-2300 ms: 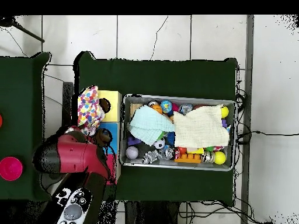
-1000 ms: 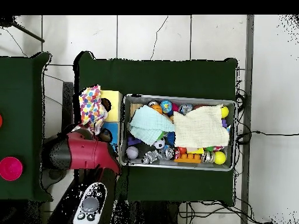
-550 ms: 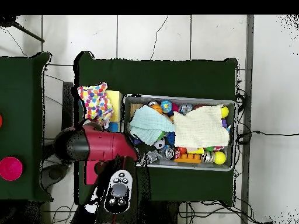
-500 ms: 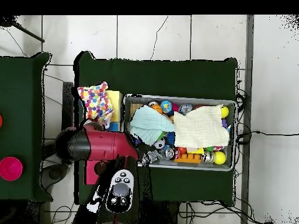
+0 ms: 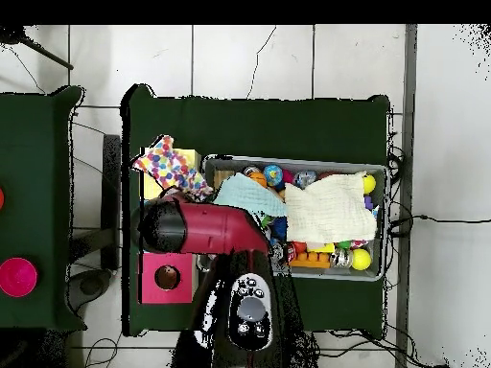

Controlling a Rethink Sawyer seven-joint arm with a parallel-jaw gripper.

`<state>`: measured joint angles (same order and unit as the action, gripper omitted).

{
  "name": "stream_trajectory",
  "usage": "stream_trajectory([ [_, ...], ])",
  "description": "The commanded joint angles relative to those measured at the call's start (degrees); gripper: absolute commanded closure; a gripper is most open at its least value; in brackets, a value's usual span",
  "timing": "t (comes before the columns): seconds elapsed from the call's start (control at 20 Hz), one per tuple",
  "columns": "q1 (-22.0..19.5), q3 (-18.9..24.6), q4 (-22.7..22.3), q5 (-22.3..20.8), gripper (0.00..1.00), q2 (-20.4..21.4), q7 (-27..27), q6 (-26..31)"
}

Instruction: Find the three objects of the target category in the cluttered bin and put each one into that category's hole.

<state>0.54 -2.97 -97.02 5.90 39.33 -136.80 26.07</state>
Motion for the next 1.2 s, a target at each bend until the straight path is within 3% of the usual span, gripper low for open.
stream_trajectory([
  [0.05, -4.0, 5.4, -1.6, -5.1, 0.0, 1.2, 5.3, 1.3],
  [0.25, 0.0, 2.9, -1.5, -6.0, 0.0, 0.2, -0.7, -1.2],
  [0.65, 4.5, 0.5, -0.5, -3.7, 0.0, 0.3, -5.9, 1.9],
  [0.95, 13.8, -5.9, 2.2, -1.0, 0.0, -0.4, -14.7, 5.9],
  [1.2, 13.9, -7.2, 4.0, 0.0, 0.0, -2.3, -12.0, 5.1],
])
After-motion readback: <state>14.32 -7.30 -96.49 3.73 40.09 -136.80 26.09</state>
